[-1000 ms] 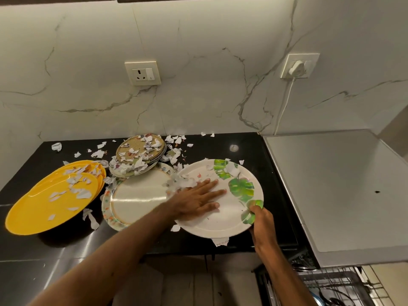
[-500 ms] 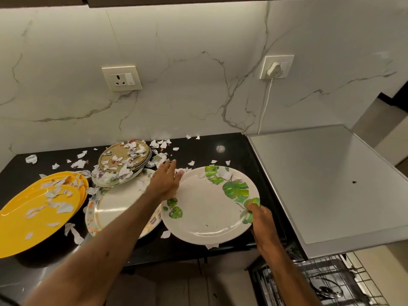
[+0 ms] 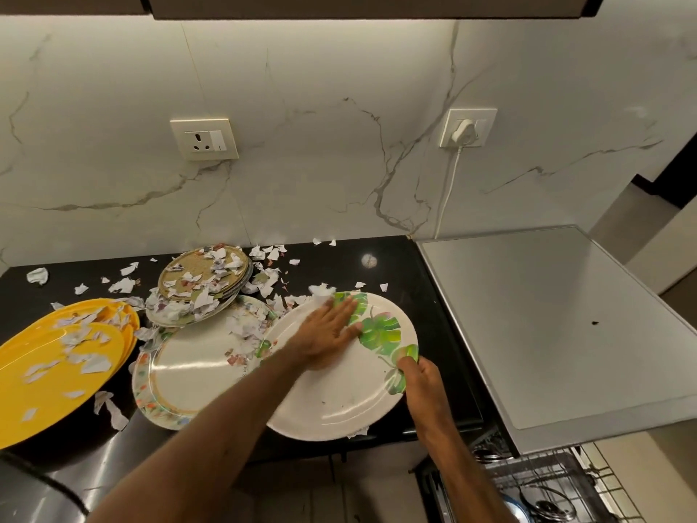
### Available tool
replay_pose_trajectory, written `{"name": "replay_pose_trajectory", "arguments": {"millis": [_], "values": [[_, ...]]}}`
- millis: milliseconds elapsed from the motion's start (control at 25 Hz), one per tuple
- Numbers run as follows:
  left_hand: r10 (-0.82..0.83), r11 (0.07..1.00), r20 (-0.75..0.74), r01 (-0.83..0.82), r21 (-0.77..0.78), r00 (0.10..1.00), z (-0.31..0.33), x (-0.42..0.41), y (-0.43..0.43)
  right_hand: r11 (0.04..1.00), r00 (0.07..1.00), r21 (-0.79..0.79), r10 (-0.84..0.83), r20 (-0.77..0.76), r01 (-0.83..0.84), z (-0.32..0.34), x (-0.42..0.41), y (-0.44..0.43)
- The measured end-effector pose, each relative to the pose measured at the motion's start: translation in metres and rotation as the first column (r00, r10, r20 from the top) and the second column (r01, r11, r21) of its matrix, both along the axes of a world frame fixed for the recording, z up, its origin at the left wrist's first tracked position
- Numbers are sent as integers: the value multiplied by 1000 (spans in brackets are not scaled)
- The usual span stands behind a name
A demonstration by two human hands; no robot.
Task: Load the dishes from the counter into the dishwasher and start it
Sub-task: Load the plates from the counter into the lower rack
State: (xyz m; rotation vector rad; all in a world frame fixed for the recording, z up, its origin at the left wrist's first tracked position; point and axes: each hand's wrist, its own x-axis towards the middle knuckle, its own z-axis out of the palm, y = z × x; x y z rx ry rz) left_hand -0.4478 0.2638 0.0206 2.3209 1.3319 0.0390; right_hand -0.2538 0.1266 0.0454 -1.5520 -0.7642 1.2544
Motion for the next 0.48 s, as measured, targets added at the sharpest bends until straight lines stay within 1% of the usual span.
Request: {"name": "replay_pose_trajectory", "arguments": {"millis": [120,160,200,280,360,400,440,480], "values": [[62,998,-82,-59,32,995,-6,-26,13,1000,1000,-7,-8,1,8,4,1,-2],[106,994,-105,-102,42,989,-8,-33,15,1000,1000,-9,-27,5,27,6,3,-2],[181,983,-129,-177,43,975,-11,-42,18,998,998,-11,-54,12,54,7,6,-1],[356,933,-185,-360,11,916,-18,-60,22,995,994,1,-103,30,103,9,15,-1],[467,876,-193,-481,-26,863,-21,-72,21,993,993,21,-115,42,114,11,21,-2],[510,853,-136,-520,-48,849,-19,-72,22,993,992,29,-114,47,112,12,22,-3],[564,823,-28,-564,-69,825,-14,-69,20,993,992,34,-117,46,116,14,21,-5],[636,772,101,-629,-88,765,-6,-65,17,991,990,37,-132,40,130,13,19,-5]]}}
